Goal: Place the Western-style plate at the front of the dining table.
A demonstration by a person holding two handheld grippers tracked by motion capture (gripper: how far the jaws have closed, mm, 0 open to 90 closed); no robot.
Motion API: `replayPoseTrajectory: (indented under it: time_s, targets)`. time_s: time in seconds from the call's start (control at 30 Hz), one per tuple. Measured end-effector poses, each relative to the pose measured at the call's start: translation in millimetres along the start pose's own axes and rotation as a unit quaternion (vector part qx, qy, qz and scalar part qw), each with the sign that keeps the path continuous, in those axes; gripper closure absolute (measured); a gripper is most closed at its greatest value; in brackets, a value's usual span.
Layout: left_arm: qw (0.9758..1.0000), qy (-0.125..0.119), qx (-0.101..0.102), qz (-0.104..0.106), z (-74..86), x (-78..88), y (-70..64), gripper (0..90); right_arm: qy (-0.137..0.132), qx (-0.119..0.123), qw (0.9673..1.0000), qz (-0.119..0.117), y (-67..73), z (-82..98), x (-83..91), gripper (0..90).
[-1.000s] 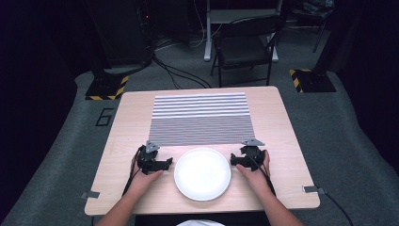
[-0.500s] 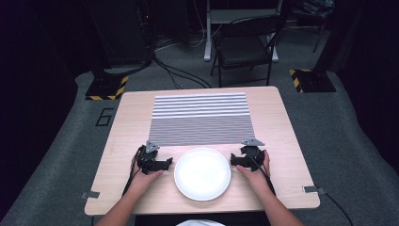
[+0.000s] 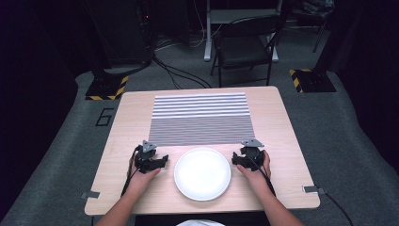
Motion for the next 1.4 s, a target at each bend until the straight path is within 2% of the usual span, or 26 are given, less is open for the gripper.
replayPoseTrajectory:
  time_s: [0.03,0.17,0.23,0.33,0.4,0.43,0.47,0.57,0.7,0.77,0.9,1.17,1.3,1.37,1.4]
  targets:
    - [1.0,-0.001,-0.002,0.001,-0.7,2.3,0.2,36.2,-0.002,0.001,1.0,-0.003,0.7,-0.5,1.5,21.9]
    - [0.9999,-0.008,0.007,0.009,-1.4,8.6,-1.0,37.6,-0.011,-0.001,0.9999,-0.008,3.6,-2.4,6.8,27.2]
    - [0.9997,-0.008,0.014,0.017,-0.8,13.1,-1.7,39.1,-0.014,0.006,0.9998,-0.012,7.2,-3.4,12.4,31.8]
    - [0.9996,-0.008,0.018,0.02,-0.8,15.9,-1.9,41.2,-0.014,0.006,0.9998,-0.013,9.5,-3.2,14.8,32.3]
    - [0.9988,-0.01,0.039,0.027,-1.2,19.7,-1.7,41.6,-0.017,0.008,0.9997,-0.014,11.4,-3.5,19.8,35.4]
    - [0.9988,-0.01,0.039,0.027,-1.2,19.7,-1.7,41.6,-0.018,0.007,0.9997,-0.015,11.9,-3.7,21.7,36.9]
    - [0.9976,-0.01,0.06,0.034,-2.1,23.3,-0.7,41.7,-0.016,0.005,0.9997,-0.018,12.0,-4.3,24.1,37.5]
    - [0.9966,-0.015,0.075,0.032,-4.2,30.0,1.1,41.8,-0.017,-0.004,0.9992,-0.037,12.5,-7.3,31.8,39.0]
    - [0.9962,-0.019,0.082,0.021,-6.8,38.0,1.8,40.8,-0.025,-0.007,0.9984,-0.049,13.0,-10.0,42.9,40.3]
    - [0.996,-0.02,0.085,0.018,-8.5,41.8,1.1,39.5,-0.029,-0.004,0.9985,-0.047,13.8,-11.4,48.1,39.2]
    - [0.9957,-0.021,0.089,0.019,-11.2,47.2,-0.8,38.6,-0.029,0.003,0.998,-0.056,16.7,-13.5,58.4,38.6]
    - [0.9958,-0.024,0.088,0.015,-15.1,60.0,-13.2,40.6,-0.04,-0.001,0.9971,-0.065,22.8,-10.6,76.1,41.4]
    - [0.9962,-0.029,0.082,0.002,-14.9,66.2,-26.2,42.0,-0.032,-0.018,0.9964,-0.077,26.9,-3.8,83.2,43.3]
    - [0.9961,-0.031,0.082,0.001,-15.1,67.6,-28.2,42.3,-0.032,-0.024,0.9962,-0.078,27.1,-2.5,84.2,44.1]
    - [0.9955,-0.034,0.088,0.005,-15.4,70.2,-32.1,42.9,-0.028,-0.035,0.9955,-0.084,27.0,-0.3,85.5,45.4]
Point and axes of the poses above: each handheld gripper's, and its own axes: x roughly backward along the jaws, z roughly out of its underside, y roughly to its left, the point moved 1 cm from there along -x, roughly forward along the jaws, and after that the axes turned 2 degrees about y, right-handed, at the moved point
